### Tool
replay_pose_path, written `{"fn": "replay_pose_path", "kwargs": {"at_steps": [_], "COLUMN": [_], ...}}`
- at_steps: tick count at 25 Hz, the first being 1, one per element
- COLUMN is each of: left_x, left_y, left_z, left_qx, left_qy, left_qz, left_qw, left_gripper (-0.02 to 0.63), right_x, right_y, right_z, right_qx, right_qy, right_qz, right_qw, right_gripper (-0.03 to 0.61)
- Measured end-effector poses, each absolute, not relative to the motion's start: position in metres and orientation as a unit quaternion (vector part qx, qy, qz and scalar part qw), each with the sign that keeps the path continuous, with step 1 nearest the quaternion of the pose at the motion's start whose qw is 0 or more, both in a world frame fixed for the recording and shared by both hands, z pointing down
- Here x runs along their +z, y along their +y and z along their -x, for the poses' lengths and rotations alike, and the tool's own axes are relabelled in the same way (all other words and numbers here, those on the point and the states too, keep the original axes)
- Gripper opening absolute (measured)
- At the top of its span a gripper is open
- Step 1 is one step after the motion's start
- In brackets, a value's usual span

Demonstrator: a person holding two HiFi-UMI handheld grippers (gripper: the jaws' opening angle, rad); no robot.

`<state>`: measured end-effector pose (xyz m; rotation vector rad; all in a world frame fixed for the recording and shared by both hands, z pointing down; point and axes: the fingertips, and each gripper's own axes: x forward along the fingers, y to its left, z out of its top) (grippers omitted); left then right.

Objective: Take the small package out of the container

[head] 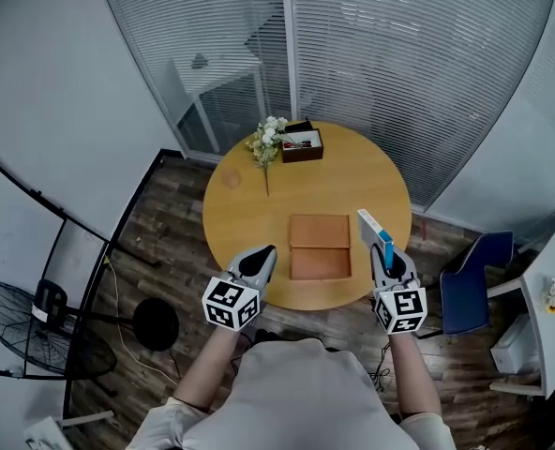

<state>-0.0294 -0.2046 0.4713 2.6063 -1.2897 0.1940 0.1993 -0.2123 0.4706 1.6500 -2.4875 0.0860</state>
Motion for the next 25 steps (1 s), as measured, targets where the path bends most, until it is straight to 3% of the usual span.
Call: {"fn": "replay_pose_path", "kwargs": {"at_steps": [25], "left_x": [0.456], "left_y": [-0.225], "left_z": [0.078], "left_qx": [0.049], "left_qy": [-0.43], "left_qz": [-0.894], "left_qw": [0.114], "left_gripper": [0.018], "right_x": [0.445], "right_y": [-0.214], "right_z": [-0.161], "right_qx": [0.023], "right_qy": [-0.817], "right_qz": [-0.573], "right_qw": [0.064], "right_gripper": [0.052]}}
